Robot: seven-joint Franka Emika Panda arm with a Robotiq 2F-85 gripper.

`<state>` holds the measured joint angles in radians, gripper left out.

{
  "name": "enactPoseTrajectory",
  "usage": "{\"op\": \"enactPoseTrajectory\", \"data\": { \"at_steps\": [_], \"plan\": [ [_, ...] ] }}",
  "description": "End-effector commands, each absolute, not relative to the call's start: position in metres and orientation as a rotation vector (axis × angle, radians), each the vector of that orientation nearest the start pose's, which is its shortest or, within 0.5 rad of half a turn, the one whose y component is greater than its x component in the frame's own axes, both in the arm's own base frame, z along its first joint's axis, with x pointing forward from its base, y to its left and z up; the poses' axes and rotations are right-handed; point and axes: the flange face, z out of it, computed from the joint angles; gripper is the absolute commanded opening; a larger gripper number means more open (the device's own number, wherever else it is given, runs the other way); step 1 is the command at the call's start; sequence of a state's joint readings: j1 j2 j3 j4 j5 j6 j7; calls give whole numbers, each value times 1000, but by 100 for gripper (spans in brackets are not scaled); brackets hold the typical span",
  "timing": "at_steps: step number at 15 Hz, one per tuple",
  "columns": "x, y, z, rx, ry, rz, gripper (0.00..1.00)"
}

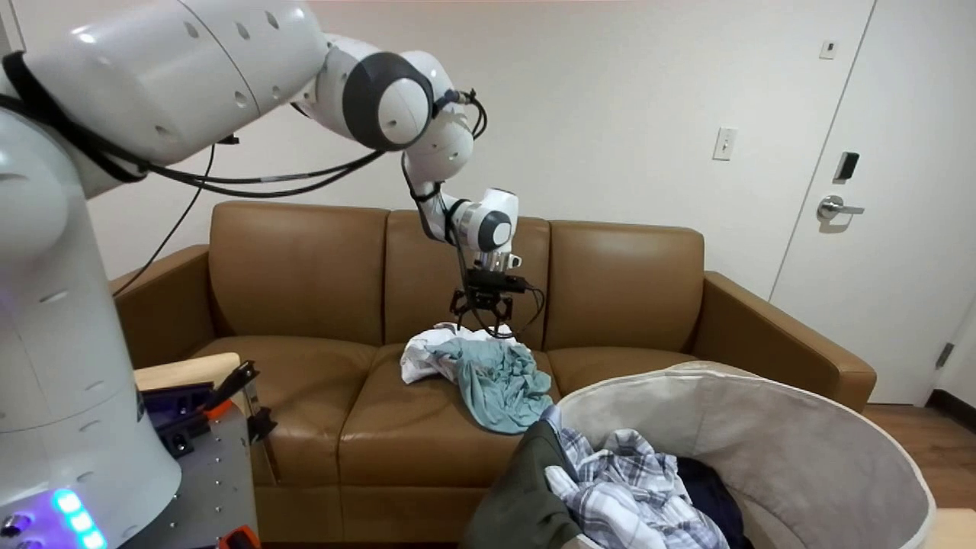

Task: Pick up the clothing from the sofa and put it in the laundry bag

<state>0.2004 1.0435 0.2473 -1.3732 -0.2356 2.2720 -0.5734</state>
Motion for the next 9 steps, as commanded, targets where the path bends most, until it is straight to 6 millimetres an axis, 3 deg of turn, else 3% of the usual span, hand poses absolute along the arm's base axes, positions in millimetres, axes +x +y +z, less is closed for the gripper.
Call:
{"op": "enactPoseTrajectory", "data": {
  "at_steps": [1,6,9],
  "plan": [
    [657,277,72,-2594,-1634,181,100],
    [663,290,44,-2502,-1757,217,100],
    [658,300,-5,-2374,-1897,259,100]
  ]
}}
